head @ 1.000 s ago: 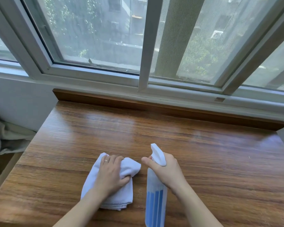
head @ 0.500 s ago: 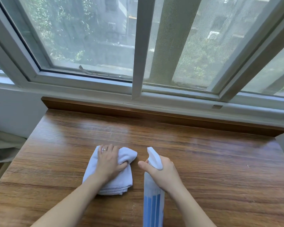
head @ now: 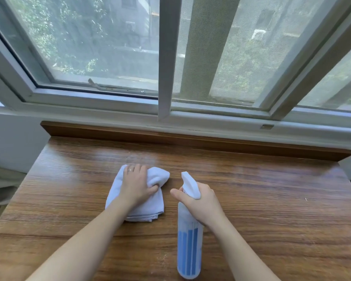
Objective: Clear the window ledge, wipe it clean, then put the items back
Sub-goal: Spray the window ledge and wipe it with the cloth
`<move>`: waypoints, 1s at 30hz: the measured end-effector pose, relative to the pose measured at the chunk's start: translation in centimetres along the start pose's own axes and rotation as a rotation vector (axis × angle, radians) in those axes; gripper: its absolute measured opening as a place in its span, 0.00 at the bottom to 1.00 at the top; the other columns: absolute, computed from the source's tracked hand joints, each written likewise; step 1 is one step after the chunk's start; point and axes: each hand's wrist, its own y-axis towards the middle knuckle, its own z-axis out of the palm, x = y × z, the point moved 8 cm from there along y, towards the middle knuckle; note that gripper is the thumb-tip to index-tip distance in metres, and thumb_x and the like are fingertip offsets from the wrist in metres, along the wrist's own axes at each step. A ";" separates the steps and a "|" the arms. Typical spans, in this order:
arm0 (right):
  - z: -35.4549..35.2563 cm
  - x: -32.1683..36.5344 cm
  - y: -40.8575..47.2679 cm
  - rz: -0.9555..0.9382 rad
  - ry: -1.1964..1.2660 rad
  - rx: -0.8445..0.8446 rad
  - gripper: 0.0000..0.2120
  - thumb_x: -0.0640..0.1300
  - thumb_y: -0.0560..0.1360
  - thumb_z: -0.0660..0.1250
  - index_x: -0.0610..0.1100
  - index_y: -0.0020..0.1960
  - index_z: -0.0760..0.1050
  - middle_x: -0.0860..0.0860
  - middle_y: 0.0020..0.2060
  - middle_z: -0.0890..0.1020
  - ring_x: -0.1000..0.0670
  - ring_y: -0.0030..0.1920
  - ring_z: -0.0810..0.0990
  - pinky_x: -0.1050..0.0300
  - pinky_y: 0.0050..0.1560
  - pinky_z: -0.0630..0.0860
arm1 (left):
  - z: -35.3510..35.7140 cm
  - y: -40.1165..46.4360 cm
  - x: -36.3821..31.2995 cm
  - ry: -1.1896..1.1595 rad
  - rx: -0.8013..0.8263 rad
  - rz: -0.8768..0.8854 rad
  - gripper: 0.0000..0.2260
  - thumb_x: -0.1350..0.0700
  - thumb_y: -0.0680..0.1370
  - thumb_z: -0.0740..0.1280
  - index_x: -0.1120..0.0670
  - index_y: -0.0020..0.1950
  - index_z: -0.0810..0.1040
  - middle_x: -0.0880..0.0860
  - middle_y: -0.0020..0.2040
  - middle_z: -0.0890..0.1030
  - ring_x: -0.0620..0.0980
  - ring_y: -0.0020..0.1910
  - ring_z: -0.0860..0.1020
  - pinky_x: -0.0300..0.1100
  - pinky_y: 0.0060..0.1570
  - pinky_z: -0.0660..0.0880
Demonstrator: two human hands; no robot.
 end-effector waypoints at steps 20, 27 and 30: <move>-0.3 0.9 2.7 0.005 0.014 -0.030 0.14 0.60 0.70 0.73 0.50 0.38 0.78 0.57 0.31 0.80 0.59 0.35 0.77 0.58 0.39 0.72 | -0.2 0.1 -0.4 -0.074 -0.129 0.084 0.25 0.39 0.60 0.63 0.57 0.46 0.78 0.54 0.40 0.77 0.59 0.39 0.76 0.49 0.48 0.63; -0.7 0.6 2.5 -0.013 0.005 -0.023 0.16 0.60 0.71 0.73 0.47 0.41 0.78 0.51 0.38 0.82 0.56 0.37 0.78 0.61 0.38 0.71 | 0.5 7.6 0.3 -0.023 0.007 -0.002 0.30 0.36 0.62 0.60 0.57 0.50 0.79 0.57 0.44 0.78 0.61 0.44 0.76 0.56 0.51 0.70; -0.8 0.7 2.5 -0.020 0.008 -0.014 0.17 0.60 0.71 0.73 0.46 0.41 0.78 0.50 0.39 0.83 0.54 0.38 0.79 0.62 0.37 0.71 | 0.5 9.4 0.5 0.018 0.047 -0.035 0.28 0.39 0.65 0.70 0.57 0.56 0.78 0.59 0.49 0.78 0.62 0.50 0.75 0.56 0.56 0.66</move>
